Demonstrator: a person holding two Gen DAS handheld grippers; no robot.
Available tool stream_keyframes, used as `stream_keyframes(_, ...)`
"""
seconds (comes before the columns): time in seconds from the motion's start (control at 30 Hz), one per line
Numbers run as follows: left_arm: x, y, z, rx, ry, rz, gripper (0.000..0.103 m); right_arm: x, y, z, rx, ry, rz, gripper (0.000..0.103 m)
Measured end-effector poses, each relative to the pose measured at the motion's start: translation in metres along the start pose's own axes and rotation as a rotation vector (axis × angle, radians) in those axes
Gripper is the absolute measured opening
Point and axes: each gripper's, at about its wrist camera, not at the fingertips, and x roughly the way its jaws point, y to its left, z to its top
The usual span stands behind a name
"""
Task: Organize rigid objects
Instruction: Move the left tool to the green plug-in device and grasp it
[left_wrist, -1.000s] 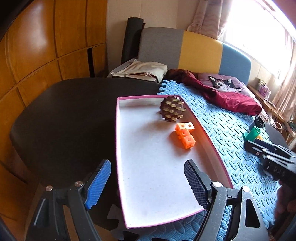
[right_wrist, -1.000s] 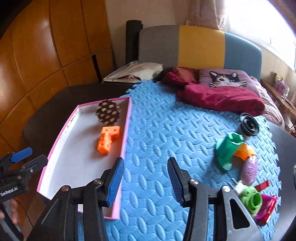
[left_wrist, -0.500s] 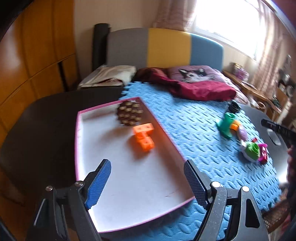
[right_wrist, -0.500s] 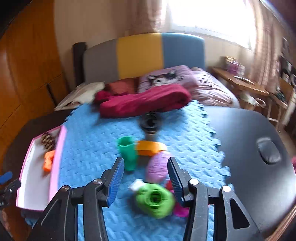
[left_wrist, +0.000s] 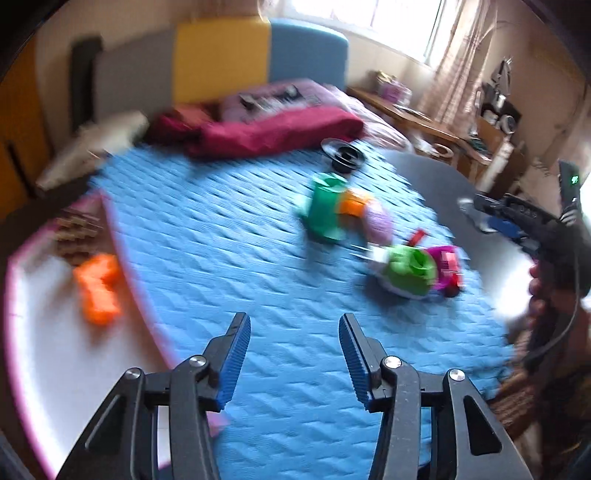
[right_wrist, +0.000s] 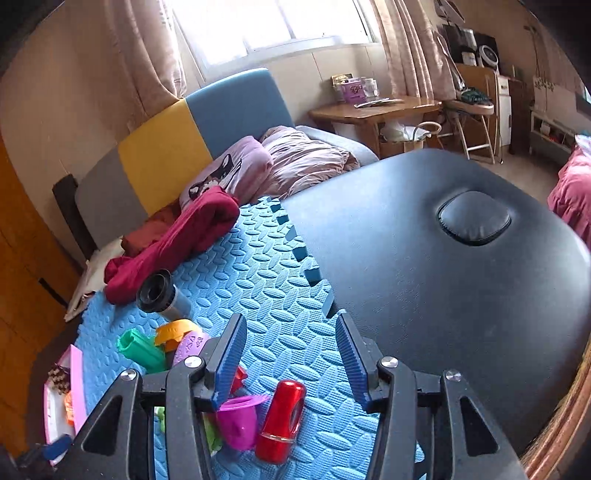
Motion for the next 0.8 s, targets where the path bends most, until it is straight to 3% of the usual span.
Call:
stream_keyframes(0.2,0.045,-0.032,0.017,-0.085,0.147,-0.18,0.051,0.001,0.005,-0.002,-0.026,0.01,0.031,0.051)
stream_keyframes(0.23,0.051,-0.036,0.02,-0.111,0.165,-0.205,0.053,0.002,0.005,-0.002,-0.027,0.011,0.037,0.052)
stream_keyframes(0.3,0.059,-0.041,0.025,-0.16,0.185,-0.241,0.071,0.003,0.005,-0.002,-0.024,0.017,0.049,0.052)
stream_keyframes(0.5,0.079,-0.055,0.037,-0.256,0.219,-0.28,0.074,0.004,0.0,-0.001,0.005,0.028,0.075,0.054)
stream_keyframes(0.63,0.098,-0.061,0.04,-0.31,0.247,-0.252,0.074,0.005,-0.004,0.0,0.033,0.03,0.09,0.054)
stream_keyframes(0.8,0.108,-0.065,0.048,-0.266,0.238,-0.205,0.06,0.005,-0.01,0.001,0.069,0.038,0.106,0.054)
